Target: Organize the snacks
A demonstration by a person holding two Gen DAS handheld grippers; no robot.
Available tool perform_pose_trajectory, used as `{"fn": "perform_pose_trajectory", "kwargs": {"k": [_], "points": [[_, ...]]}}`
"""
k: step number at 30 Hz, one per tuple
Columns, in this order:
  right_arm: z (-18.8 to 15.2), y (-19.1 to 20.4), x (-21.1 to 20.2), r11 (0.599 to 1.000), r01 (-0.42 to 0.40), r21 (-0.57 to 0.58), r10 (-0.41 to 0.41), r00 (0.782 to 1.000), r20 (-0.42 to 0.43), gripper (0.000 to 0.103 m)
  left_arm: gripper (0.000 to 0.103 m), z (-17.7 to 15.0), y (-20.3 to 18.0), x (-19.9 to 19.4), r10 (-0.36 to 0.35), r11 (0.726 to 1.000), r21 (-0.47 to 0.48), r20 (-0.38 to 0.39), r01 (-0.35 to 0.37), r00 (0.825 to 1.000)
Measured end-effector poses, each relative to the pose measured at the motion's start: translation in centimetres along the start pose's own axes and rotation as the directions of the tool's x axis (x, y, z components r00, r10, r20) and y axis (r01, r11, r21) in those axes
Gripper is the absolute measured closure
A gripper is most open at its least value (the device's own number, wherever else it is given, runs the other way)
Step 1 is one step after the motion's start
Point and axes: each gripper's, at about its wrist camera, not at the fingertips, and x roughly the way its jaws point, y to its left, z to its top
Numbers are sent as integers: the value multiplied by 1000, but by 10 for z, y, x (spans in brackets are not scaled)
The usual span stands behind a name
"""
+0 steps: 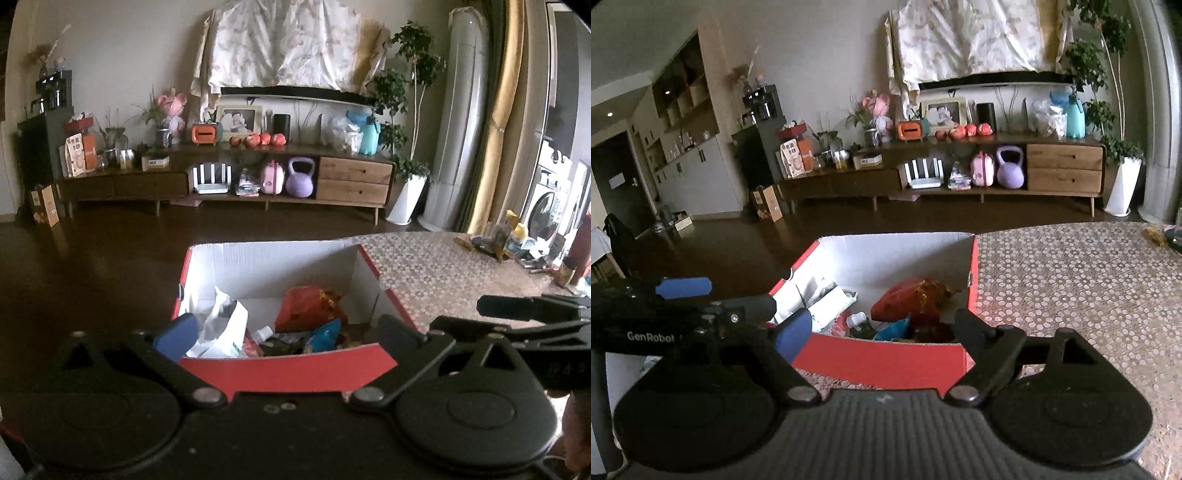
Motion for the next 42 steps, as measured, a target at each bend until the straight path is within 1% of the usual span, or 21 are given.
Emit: {"fn": "perform_pose_trajectory", "kwargs": {"k": [4, 9, 15, 17, 21, 42], "points": [[-3, 1, -15, 1000, -2, 11, 1, 1000, 20, 18, 0, 3, -1, -7, 2, 1000, -17, 4, -2, 1000], [-7, 3, -30, 1000, 15, 10, -15, 999, 34, 18, 0, 2, -1, -18, 9, 1000, -23, 9, -9, 1000], [-10, 2, -42, 999, 52, 12, -52, 998, 19, 18, 0, 2, -10, -30, 45, 999, 11, 8, -45, 999], [-11, 2, -45, 999, 49, 9, -49, 999, 16, 18, 0, 3, -10, -33, 58, 998, 9, 4, -58, 998], [-12, 6, -52, 999, 42, 7, -42, 999, 25, 18, 0, 4, -10, -39, 55, 998, 0, 6, -55, 998], [-9, 13, -61, 998, 57, -13, -57, 998, 24, 18, 0, 8, -9, -56, 71, 997, -13, 11, -71, 997]]}}
